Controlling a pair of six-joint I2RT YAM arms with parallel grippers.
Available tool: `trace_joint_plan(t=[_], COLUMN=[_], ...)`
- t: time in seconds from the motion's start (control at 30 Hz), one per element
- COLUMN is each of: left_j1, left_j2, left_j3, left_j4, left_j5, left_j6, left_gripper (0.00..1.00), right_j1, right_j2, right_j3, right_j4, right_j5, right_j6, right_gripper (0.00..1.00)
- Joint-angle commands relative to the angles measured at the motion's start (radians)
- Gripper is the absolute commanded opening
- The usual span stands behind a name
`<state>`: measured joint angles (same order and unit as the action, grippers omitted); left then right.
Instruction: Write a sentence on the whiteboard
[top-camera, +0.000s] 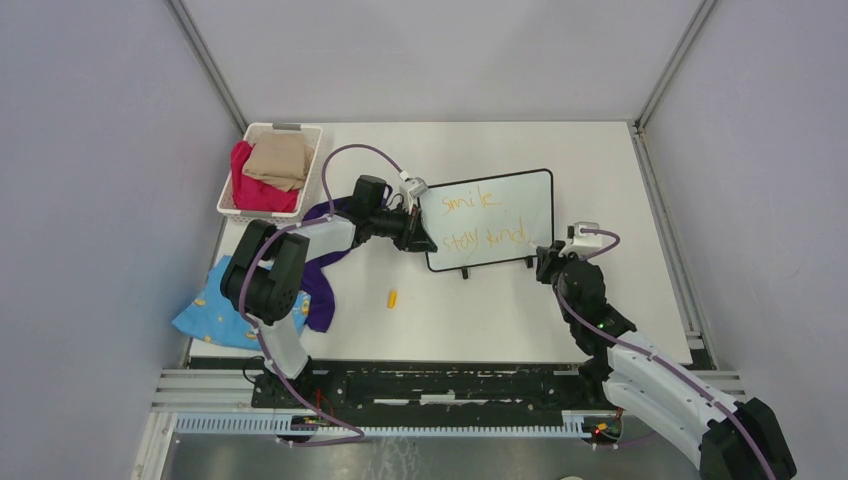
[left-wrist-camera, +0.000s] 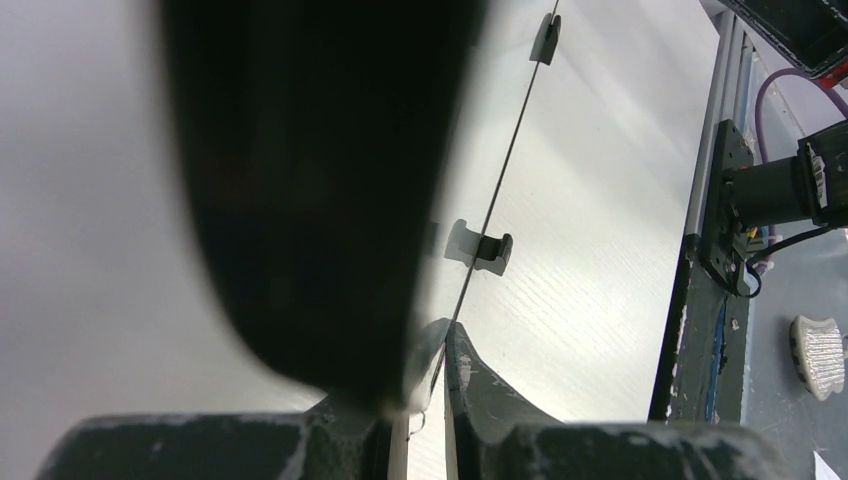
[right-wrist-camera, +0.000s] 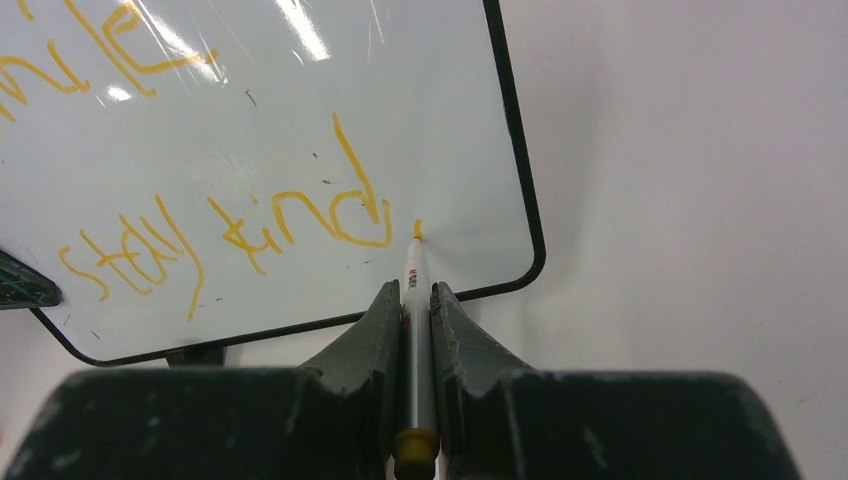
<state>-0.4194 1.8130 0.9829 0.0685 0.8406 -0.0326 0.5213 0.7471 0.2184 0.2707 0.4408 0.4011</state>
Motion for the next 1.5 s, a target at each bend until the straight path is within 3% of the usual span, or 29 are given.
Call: trace_joint_plan(t=[0.0,0.33,0.47,0.67,1.1,1.27,1.37,1.4,1.47], left_j1=[-0.047,-0.048,-0.049,-0.049,-0.047,-0.046,-0.045,-0.045,-0.045], left_j2=[0.075,0.057,0.037,0.007,-0.104,-0.152,-0.18,-0.187,-0.203], left_j3=[-0.037,-0.041,-0.045,-0.052,-0.098,-0.115,-0.118,-0.116,-0.116], left_j4=[-0.172,-0.173,-0.175,-0.171,-0.148,-0.158,-0.174,-0.18,-0.188], left_j5=[-0.174,-0.184,-0.198,-0.213,-0.282,-0.34,-0.395,-0.412,-0.444], left_j6=[0.086,0.089,0.093,0.09,0.057,0.045,0.036,0.036,0.036], left_gripper=[0.02,0.02,0.08,0.26,0.66,0.76,0.89,0.98,1.0], right_j1=[-0.005,-0.005,-0.006,-0.006,-0.007,-0.006,-0.005,-0.005,-0.006], right_j2=[-0.045,-0.156,-0.168,-0.177,-0.212,-0.235,-0.252,-0.257,-0.266], right_j3=[0.04,0.118,0.143,0.166,0.188,0.177,0.176,0.174,0.171], right_j4=[-0.004,-0.098,-0.127,-0.166,-0.194,-0.185,-0.188,-0.188,-0.188], right_j5=[-0.033,-0.108,-0.176,-0.27,-0.306,-0.316,-0.317,-0.317,-0.315], right_j6=[0.018,-0.024,-0.059,-0.098,-0.134,-0.133,-0.137,-0.139,-0.14], right_gripper=[0.0,0.0,0.0,0.0,0.0,0.0,0.0,0.0,0.0])
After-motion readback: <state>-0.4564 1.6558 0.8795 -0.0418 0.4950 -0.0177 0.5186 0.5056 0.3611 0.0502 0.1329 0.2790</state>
